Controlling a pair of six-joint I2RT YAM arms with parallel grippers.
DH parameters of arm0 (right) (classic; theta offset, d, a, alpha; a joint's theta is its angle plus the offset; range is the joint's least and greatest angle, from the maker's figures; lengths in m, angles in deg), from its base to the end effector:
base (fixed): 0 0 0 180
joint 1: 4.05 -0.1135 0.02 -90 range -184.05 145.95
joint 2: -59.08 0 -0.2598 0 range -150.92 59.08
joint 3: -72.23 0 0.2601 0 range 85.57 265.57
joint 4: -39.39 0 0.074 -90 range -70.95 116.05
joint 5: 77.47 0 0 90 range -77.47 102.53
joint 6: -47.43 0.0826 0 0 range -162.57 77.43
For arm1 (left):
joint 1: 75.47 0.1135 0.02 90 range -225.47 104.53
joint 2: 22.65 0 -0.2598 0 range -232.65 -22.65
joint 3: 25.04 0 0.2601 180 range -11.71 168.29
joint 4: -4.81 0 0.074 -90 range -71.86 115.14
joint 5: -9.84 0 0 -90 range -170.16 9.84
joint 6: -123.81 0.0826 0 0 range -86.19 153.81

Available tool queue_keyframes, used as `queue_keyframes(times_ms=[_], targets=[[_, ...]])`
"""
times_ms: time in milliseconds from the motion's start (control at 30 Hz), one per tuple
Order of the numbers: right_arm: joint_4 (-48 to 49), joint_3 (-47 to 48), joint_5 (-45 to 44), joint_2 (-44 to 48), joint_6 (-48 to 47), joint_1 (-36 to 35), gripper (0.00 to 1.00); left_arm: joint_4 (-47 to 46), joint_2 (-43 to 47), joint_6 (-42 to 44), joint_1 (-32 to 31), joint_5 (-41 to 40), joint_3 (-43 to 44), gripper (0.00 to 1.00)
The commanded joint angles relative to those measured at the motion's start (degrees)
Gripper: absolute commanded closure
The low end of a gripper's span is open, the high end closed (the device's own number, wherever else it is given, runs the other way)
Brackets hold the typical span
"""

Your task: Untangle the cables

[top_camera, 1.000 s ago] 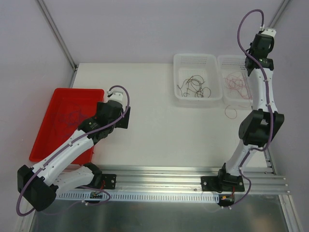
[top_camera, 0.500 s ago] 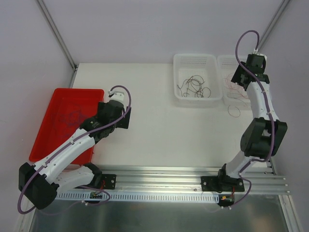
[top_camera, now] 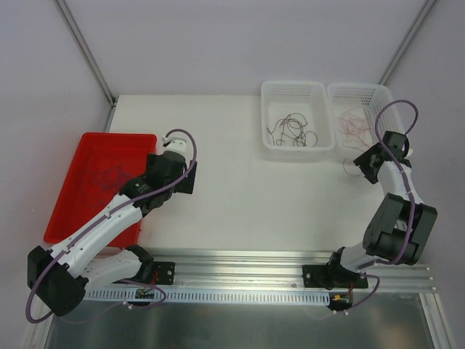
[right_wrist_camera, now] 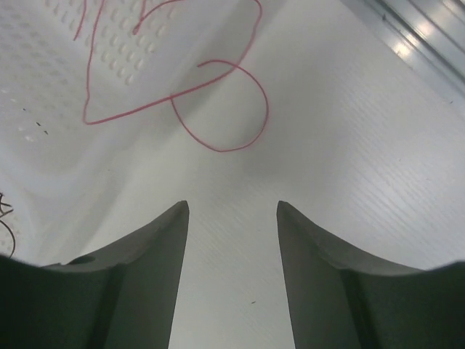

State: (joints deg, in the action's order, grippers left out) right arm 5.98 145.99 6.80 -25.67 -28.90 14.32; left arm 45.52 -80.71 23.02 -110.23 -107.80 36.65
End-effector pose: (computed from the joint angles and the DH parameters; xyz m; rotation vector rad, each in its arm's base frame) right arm 0.3420 -0.1223 0.2133 0.6948 2.2410 -0.1577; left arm 0.2351 -0.1165 0.2617 0.1863 2.1270 0.0724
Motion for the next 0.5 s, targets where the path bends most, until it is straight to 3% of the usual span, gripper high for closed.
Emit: queue_keyframes(times_ms=[0, 133, 300, 467], targets=[[10.7, -4.7, 7.3, 2.0, 9.3, 4.3, 0.45, -1.1, 1.1, 1.2, 0.6, -0.5, -0.3, 0.01], [15.8, -6.4, 8.8, 0.9, 4.9, 6.7, 0.45, -1.0, 1.3, 1.3, 0.7, -0.5, -0.4, 0.01], [16.9, -5.2, 8.5, -0.4, -12.8, 6.7, 0.44, -0.9, 1.4, 1.4, 0.7, -0.2, -0.4, 0.01], [19.1, -4.1, 9.2, -2.5, -18.8, 6.7, 0.43, -1.0, 1.0, 1.5, 0.7, 0.0, -0.5, 0.01]])
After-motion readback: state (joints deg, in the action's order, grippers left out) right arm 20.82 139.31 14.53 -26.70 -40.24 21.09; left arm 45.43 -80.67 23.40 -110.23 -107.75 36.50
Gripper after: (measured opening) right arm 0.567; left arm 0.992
